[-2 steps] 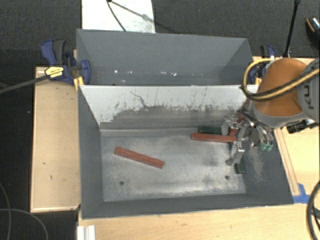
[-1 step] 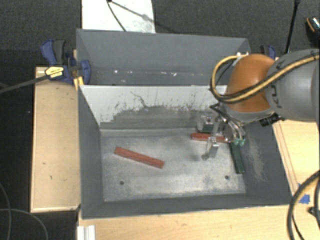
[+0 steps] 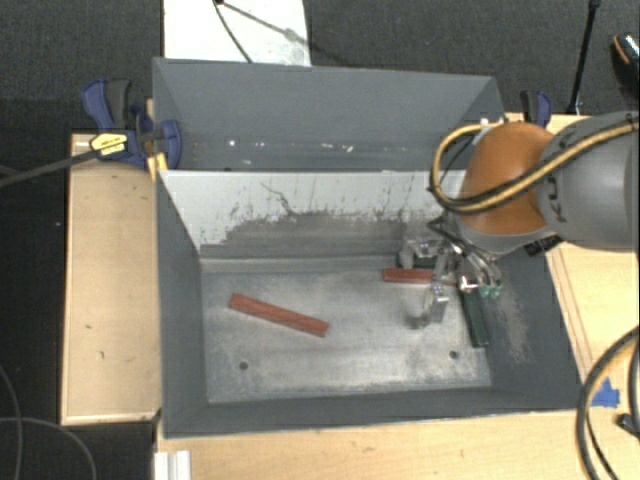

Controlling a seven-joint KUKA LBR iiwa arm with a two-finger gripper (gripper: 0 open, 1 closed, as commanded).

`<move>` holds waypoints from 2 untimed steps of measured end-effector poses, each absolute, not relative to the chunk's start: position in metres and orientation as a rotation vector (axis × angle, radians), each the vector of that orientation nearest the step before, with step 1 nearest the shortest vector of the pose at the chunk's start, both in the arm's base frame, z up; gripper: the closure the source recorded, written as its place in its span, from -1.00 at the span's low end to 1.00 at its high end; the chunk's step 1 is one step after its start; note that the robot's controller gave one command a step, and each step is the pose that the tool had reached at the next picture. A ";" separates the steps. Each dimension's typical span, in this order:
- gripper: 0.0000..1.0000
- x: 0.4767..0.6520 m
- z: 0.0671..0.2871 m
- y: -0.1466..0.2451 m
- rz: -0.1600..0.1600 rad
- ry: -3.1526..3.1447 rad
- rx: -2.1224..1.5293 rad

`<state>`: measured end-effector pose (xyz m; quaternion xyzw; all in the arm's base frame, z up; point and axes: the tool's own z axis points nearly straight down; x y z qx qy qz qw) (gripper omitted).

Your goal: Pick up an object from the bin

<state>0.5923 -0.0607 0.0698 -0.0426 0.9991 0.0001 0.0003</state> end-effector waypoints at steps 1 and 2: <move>-1.00 0.590 0.071 -0.054 0.002 3.143 0.024; -1.00 0.595 0.152 -0.109 -0.007 3.129 0.052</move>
Offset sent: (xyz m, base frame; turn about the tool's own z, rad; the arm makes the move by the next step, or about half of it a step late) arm -0.0025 0.0060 0.0002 0.1007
